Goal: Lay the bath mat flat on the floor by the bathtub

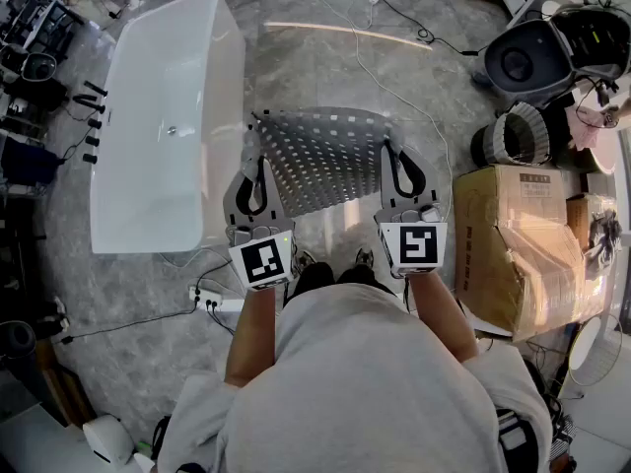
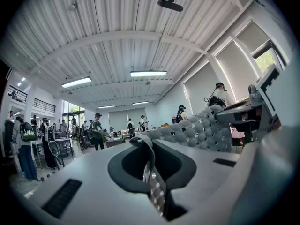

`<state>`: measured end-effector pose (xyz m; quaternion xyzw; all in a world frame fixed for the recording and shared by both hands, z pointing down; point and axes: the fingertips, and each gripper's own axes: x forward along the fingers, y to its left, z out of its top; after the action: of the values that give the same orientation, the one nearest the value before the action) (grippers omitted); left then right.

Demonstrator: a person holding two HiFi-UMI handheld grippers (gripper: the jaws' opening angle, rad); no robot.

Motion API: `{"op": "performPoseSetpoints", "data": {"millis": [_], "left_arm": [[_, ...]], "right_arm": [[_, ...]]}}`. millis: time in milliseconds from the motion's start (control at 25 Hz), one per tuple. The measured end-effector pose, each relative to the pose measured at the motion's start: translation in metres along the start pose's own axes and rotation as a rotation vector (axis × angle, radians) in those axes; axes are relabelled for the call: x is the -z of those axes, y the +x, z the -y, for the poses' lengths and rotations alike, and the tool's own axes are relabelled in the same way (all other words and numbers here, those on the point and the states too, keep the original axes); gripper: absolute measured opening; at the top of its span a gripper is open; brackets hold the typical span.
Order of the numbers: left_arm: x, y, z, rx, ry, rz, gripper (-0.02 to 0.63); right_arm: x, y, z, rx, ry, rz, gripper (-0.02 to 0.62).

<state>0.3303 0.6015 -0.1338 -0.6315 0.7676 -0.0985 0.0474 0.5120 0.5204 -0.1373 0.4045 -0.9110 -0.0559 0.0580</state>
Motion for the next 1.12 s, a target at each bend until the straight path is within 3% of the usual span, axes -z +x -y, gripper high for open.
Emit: {"op": "performPoseSetpoints", "data": {"millis": [400,1120], "left_arm": [[-0.005,-0.006,-0.007,-0.003,-0.044,0.045,0.026],[0.014,-0.023,-0.024,0.0,-0.06,0.019,0.026]], "right_arm": [[0.001,-0.001,-0.01,-0.031,0.036,0.015,0.025],[0.009,-0.003,-0.041,-0.062,0.01,-0.008,0.025]]}}
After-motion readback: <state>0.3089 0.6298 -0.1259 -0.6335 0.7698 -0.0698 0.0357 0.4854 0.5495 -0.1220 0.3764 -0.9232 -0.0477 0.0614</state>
